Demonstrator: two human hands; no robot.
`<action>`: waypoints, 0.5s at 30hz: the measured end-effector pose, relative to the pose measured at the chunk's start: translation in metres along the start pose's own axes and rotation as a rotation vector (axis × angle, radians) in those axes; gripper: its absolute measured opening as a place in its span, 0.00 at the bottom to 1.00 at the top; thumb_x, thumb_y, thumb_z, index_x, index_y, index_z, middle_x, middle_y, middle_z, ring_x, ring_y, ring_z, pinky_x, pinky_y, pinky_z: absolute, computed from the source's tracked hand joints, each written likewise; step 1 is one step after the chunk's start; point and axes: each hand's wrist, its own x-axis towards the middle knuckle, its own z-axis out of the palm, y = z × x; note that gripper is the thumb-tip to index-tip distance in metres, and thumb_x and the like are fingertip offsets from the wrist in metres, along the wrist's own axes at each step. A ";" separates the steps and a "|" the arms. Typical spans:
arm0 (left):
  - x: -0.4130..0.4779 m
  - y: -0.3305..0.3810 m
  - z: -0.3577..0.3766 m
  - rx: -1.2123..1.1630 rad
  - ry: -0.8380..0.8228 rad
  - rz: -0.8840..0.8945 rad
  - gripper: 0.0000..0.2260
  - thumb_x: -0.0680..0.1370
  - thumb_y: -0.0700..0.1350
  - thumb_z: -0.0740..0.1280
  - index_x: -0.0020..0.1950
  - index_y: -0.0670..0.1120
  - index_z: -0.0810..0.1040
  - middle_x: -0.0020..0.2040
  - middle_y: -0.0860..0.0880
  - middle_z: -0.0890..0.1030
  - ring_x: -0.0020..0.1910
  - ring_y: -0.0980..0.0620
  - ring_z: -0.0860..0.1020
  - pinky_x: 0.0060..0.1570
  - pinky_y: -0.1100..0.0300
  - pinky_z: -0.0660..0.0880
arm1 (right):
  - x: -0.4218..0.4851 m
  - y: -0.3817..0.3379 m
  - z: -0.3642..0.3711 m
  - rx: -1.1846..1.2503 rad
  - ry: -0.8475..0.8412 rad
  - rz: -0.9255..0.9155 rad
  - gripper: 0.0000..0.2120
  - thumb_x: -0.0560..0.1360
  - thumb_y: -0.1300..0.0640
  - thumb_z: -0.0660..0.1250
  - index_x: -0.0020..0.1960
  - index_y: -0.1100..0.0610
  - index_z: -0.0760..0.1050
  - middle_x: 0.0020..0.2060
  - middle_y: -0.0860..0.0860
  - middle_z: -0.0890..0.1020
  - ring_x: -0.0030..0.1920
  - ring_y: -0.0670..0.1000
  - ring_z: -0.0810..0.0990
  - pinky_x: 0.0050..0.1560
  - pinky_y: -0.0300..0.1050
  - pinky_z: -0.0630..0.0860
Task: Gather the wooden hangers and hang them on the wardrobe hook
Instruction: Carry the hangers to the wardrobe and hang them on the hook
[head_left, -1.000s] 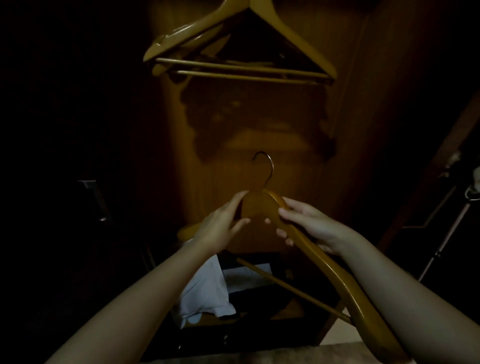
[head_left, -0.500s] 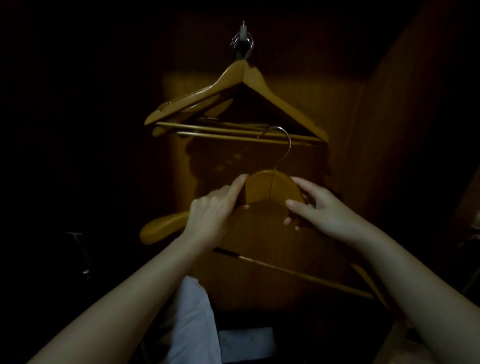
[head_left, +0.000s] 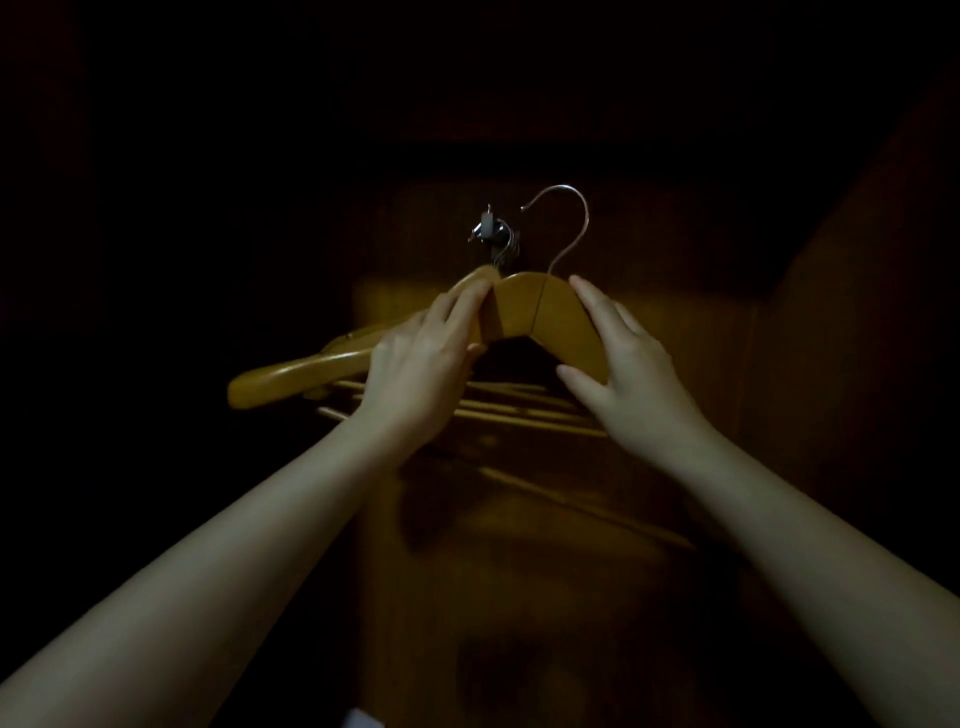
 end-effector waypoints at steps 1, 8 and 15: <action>0.012 -0.004 0.002 0.017 0.007 -0.002 0.27 0.77 0.45 0.63 0.74 0.48 0.57 0.65 0.43 0.73 0.55 0.44 0.78 0.48 0.51 0.76 | 0.014 0.002 0.001 0.003 -0.003 0.010 0.36 0.76 0.58 0.66 0.76 0.50 0.50 0.71 0.50 0.64 0.66 0.50 0.68 0.68 0.51 0.68; 0.066 -0.030 0.031 0.159 -0.067 -0.097 0.27 0.79 0.46 0.60 0.75 0.50 0.52 0.67 0.45 0.70 0.58 0.45 0.76 0.49 0.53 0.74 | 0.089 0.028 0.019 0.026 -0.123 0.061 0.38 0.76 0.59 0.65 0.77 0.50 0.44 0.74 0.54 0.62 0.71 0.56 0.64 0.71 0.58 0.64; 0.067 -0.052 0.063 0.158 -0.185 -0.213 0.26 0.80 0.47 0.59 0.74 0.51 0.51 0.66 0.45 0.71 0.59 0.44 0.75 0.49 0.52 0.75 | 0.118 0.039 0.050 -0.036 -0.284 0.142 0.38 0.76 0.58 0.64 0.76 0.50 0.42 0.74 0.55 0.61 0.72 0.58 0.63 0.72 0.58 0.61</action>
